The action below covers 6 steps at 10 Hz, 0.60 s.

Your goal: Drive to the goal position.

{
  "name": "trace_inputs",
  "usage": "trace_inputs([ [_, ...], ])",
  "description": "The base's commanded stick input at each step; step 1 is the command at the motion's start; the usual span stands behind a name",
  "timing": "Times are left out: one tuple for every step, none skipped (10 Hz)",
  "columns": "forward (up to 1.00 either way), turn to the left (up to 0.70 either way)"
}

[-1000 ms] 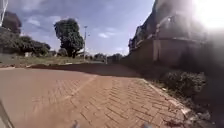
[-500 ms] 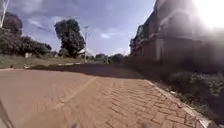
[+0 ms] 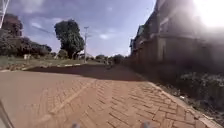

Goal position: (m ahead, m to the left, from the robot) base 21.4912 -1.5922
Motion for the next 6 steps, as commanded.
trace_inputs([
  [0.70, 0.00],
  [0.70, 0.00],
  [0.70, 0.00],
  [0.70, 0.00],
  [0.70, 0.00],
  [0.70, 0.00],
])
